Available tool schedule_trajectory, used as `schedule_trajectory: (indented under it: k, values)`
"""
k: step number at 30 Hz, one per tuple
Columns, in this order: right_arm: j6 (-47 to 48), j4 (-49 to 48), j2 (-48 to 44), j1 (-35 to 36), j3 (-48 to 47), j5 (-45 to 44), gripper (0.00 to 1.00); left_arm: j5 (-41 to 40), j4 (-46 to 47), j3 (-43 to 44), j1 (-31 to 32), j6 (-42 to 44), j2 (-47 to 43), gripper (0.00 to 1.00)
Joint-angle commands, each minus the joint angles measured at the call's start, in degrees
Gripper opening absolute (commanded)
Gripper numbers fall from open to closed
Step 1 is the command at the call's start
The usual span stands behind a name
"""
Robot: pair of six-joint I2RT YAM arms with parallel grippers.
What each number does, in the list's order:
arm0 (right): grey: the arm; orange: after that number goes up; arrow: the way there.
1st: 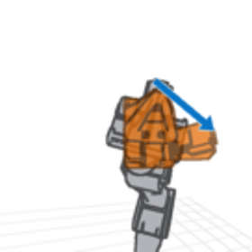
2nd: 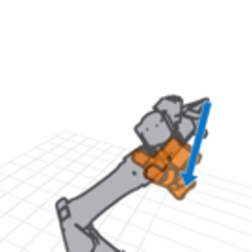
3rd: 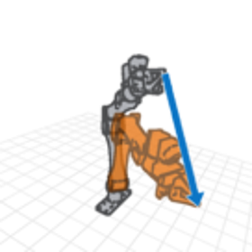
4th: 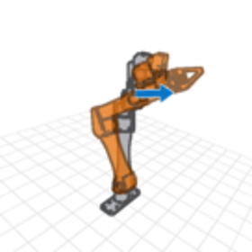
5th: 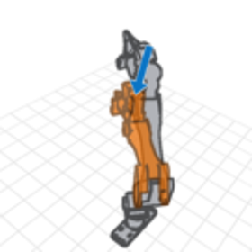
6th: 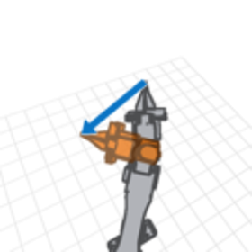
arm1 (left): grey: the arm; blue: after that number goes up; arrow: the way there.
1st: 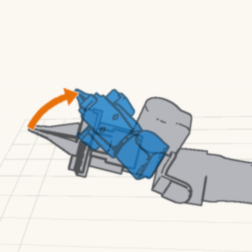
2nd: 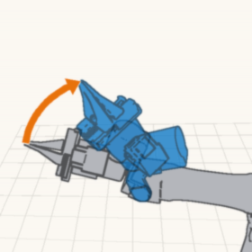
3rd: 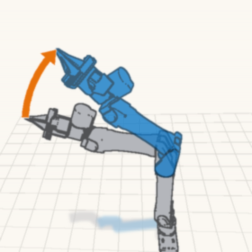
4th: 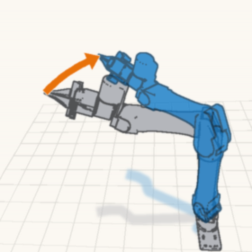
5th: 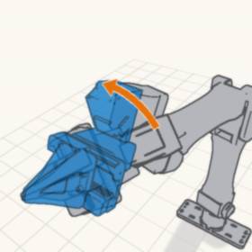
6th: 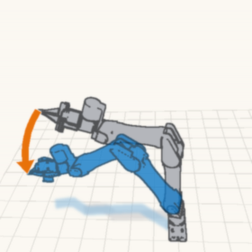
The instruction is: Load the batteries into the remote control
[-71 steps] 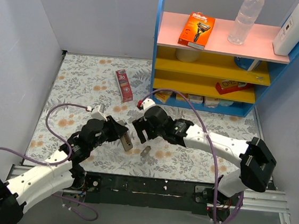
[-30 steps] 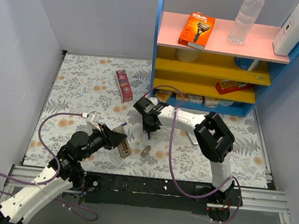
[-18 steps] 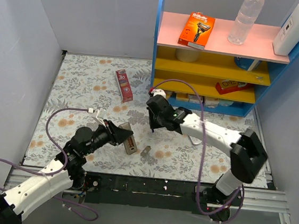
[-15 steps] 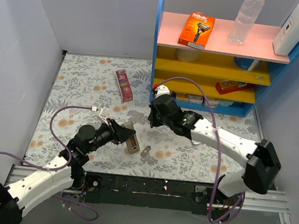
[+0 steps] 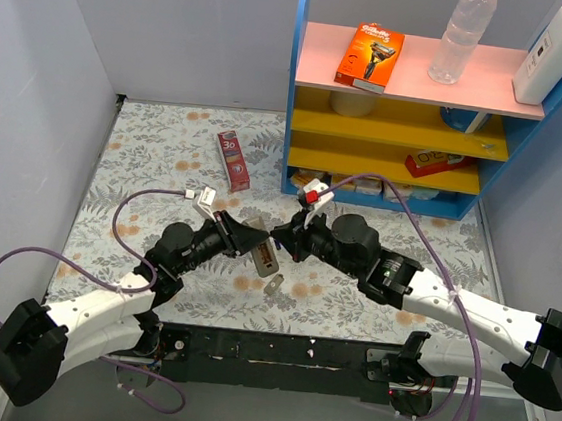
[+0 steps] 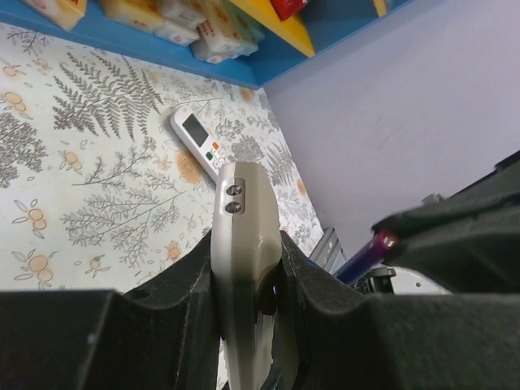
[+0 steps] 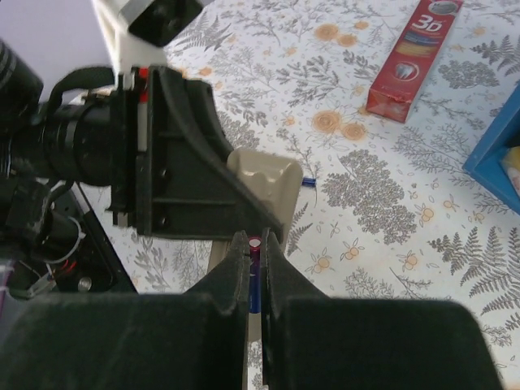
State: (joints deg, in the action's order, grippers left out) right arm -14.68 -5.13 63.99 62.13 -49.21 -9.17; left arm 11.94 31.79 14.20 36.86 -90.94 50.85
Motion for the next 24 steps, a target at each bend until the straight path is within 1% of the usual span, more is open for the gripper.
schedule_trajectory:
  k: [1, 6, 12, 19, 24]
  values:
    - [3.51, -9.1, -2.9, 1.41, 4.47, 2.93, 0.01, -0.17, 6.18, 3.38, -0.39, -2.49, 1.44, 0.0]
    - [4.39, -14.2, -3.25, 2.03, 7.81, 2.84, 0.01, 0.88, 4.51, 4.96, -0.39, -3.2, 1.97, 0.0]
    - [4.48, -18.07, -2.29, 2.82, 7.99, 2.66, 0.01, 1.15, 2.75, 5.05, -0.39, -3.63, 0.92, 0.0]
    - [5.71, -19.39, -1.76, 3.17, 7.81, 1.17, 0.01, 1.24, 2.49, 5.14, -0.39, -3.63, 0.13, 0.0]
    - [5.89, -21.33, -1.23, 3.17, 10.27, 0.47, 0.01, 1.33, 2.58, 5.49, -0.39, -4.34, -0.4, 0.0]
